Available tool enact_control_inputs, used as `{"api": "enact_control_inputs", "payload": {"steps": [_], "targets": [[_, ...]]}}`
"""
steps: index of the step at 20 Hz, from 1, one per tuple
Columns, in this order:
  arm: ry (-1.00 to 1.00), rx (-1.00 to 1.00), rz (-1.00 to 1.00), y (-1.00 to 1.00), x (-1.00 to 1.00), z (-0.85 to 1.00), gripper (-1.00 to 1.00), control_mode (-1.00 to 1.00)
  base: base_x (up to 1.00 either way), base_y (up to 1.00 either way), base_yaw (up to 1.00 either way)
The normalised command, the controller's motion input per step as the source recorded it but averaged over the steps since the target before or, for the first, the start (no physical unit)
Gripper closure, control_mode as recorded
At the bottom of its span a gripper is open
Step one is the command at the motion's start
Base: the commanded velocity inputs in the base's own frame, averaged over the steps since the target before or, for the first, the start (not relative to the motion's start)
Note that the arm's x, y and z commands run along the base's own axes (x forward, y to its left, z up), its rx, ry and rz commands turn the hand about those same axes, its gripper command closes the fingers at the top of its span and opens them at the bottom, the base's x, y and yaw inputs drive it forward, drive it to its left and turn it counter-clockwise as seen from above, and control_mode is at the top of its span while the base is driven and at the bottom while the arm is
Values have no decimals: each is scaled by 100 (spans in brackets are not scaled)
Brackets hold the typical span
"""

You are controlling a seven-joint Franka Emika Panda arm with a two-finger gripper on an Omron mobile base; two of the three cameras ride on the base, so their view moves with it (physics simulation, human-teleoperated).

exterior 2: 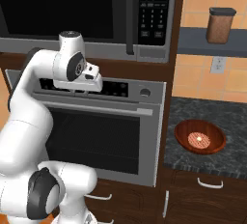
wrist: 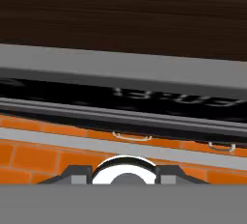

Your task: Open the microwave, place the bowl with waffle inside the microwave, then close the microwave door and turn it on.

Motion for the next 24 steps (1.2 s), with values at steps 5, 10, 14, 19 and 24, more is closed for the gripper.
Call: {"api": "enact_control_inputs", "payload": {"steps": [5, 10, 14, 19, 24], "targets": [[-14, 9, -3, -46, -54, 21, -100, -100, 0, 0, 0], [-38, 12, -5, -77, -80, 55, -100, -100, 0, 0, 0], [-55, 2, -4, -71, -58, 70, -100, -100, 0, 0, 0], [-64, 0, -5, -56, -31, 83, -100, -100, 0, 0, 0], [-62, 0, -16, -39, -26, 66, -100, -100, 0, 0, 0]]}}
